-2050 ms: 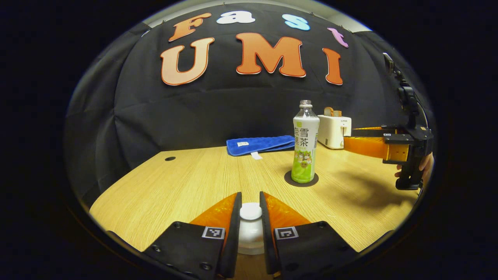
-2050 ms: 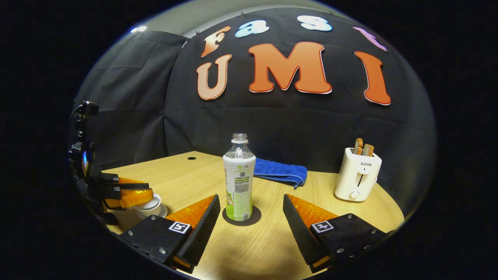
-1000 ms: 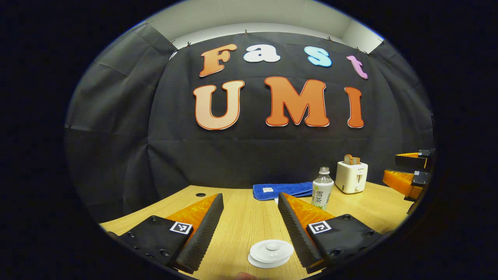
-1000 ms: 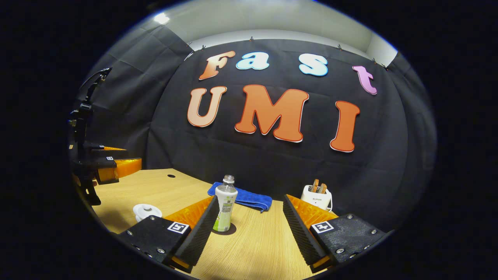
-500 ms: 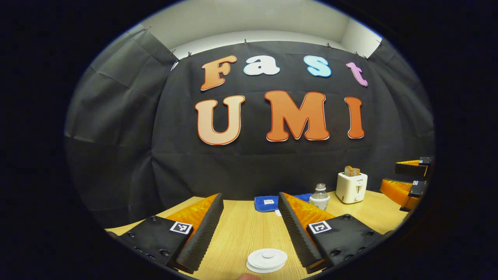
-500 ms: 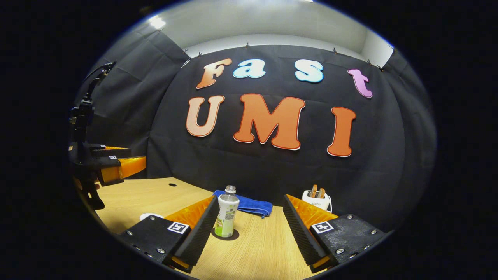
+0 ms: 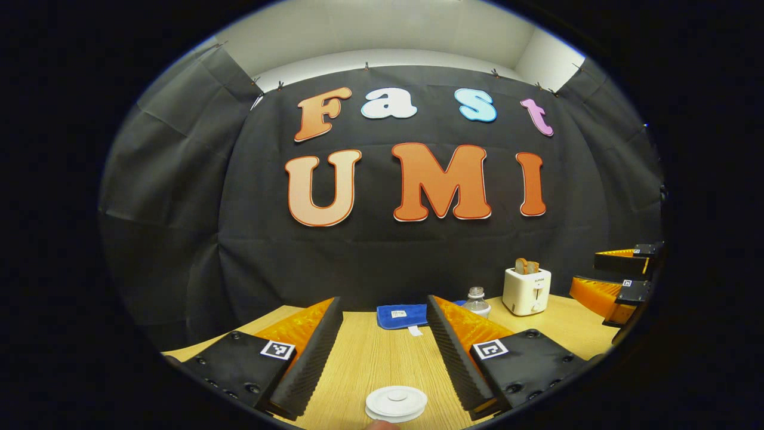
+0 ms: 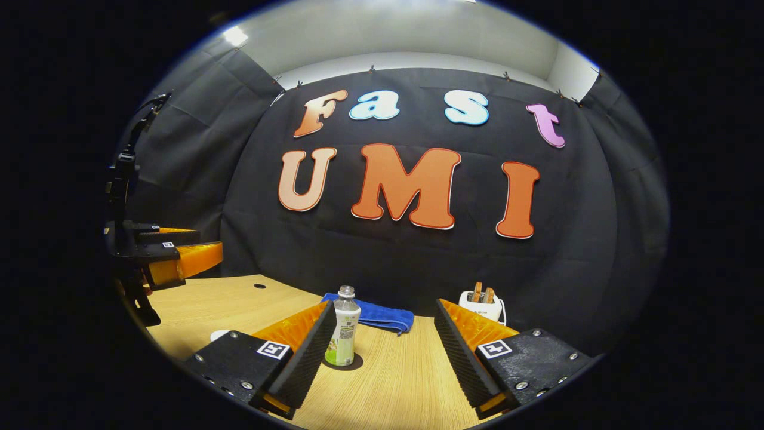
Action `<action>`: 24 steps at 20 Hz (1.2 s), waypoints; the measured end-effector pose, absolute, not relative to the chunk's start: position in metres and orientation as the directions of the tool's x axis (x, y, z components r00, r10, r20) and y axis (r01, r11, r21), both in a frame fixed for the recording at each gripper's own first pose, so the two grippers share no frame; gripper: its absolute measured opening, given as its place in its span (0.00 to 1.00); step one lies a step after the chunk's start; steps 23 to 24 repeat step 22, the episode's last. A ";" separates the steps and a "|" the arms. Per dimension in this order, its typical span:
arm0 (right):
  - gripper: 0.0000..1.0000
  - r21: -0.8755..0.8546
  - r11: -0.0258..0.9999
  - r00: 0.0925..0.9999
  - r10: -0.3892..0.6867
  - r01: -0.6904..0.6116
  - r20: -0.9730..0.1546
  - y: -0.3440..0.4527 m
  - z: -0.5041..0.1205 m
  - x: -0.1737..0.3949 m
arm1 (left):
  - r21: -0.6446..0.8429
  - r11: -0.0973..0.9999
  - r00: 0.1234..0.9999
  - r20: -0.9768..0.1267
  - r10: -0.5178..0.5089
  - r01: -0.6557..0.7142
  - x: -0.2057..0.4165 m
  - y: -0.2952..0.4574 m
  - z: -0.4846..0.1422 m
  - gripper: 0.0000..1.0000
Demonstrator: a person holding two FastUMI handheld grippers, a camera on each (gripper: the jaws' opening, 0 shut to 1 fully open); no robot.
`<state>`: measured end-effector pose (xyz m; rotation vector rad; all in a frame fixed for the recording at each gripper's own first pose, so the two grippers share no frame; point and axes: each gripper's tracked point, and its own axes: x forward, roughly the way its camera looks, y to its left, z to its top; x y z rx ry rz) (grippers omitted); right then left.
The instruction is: Open the teacup lid with one hand, grasp the water bottle and pour water into the teacup with the other hand; after pouring, place the water bottle on the coaster and then close the teacup lid.
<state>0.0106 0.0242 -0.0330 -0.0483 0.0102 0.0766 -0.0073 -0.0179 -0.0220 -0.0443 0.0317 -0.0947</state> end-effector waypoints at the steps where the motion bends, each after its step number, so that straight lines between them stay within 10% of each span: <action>1: 0.99 -0.048 0.996 0.997 0.077 -0.078 -0.014 0.025 -0.034 0.011 | -0.045 0.995 0.995 -0.029 -0.095 0.093 -0.006 -0.018 -0.022 0.91; 24: 0.99 -0.041 0.996 0.997 0.077 -0.078 -0.024 0.023 -0.035 0.014 | -0.044 0.995 0.995 -0.055 -0.087 0.085 -0.001 -0.012 -0.029 0.91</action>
